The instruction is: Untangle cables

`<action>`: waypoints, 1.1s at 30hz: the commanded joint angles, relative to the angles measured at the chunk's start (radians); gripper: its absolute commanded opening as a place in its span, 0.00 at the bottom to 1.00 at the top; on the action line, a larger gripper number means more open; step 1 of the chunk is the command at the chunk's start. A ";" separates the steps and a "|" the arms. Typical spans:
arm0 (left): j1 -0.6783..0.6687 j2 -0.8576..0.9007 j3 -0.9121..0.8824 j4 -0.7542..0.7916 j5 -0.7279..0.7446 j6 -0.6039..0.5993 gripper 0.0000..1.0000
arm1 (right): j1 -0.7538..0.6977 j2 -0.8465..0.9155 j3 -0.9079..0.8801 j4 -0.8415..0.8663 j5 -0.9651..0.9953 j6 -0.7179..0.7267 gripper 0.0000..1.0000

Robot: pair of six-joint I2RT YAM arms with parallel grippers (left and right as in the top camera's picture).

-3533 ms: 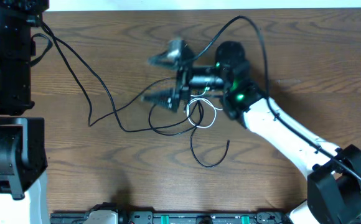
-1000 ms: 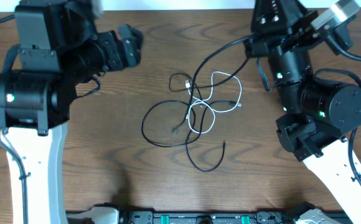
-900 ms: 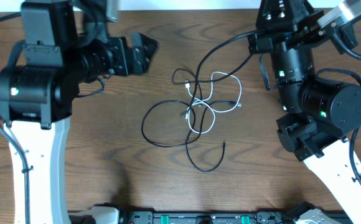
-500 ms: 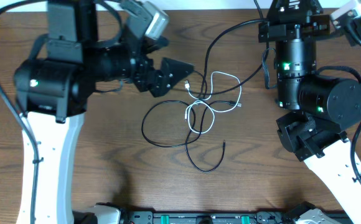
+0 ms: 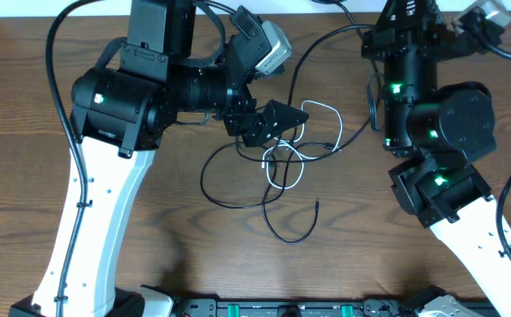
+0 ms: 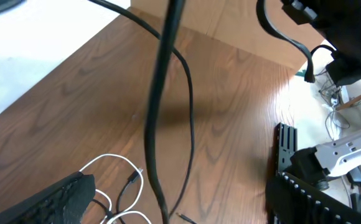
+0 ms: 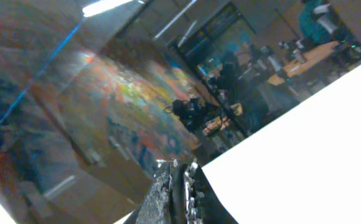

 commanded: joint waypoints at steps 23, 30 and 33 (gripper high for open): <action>0.210 0.068 0.003 0.243 -0.411 -0.912 0.99 | -0.010 -0.006 0.018 -0.254 -0.221 0.019 0.01; 0.263 0.132 0.003 0.229 -0.288 -0.985 0.99 | -0.010 -0.006 0.018 -0.254 -0.353 0.019 0.01; 0.253 0.161 0.003 0.218 -0.205 -1.060 1.00 | -0.009 -0.006 0.018 -0.254 -0.373 0.019 0.01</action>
